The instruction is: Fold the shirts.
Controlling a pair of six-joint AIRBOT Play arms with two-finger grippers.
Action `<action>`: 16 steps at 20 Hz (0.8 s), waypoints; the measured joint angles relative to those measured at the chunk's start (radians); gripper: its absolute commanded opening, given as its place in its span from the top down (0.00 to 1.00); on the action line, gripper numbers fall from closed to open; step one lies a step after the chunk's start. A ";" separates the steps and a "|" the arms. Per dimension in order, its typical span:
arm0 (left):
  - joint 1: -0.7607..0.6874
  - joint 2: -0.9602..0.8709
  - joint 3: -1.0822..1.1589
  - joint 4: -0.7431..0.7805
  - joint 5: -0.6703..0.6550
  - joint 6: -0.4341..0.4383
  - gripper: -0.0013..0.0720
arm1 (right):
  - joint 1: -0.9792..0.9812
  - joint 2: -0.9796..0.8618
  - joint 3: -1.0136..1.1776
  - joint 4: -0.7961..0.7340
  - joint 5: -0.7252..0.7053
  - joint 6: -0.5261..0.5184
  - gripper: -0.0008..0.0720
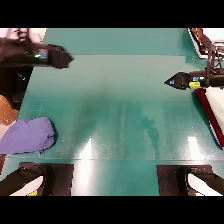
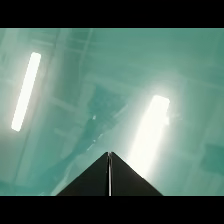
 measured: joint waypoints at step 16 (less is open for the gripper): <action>0.309 0.310 -0.869 0.447 -0.071 -0.217 0.70 | 0.000 0.000 0.000 0.000 0.026 0.000 0.97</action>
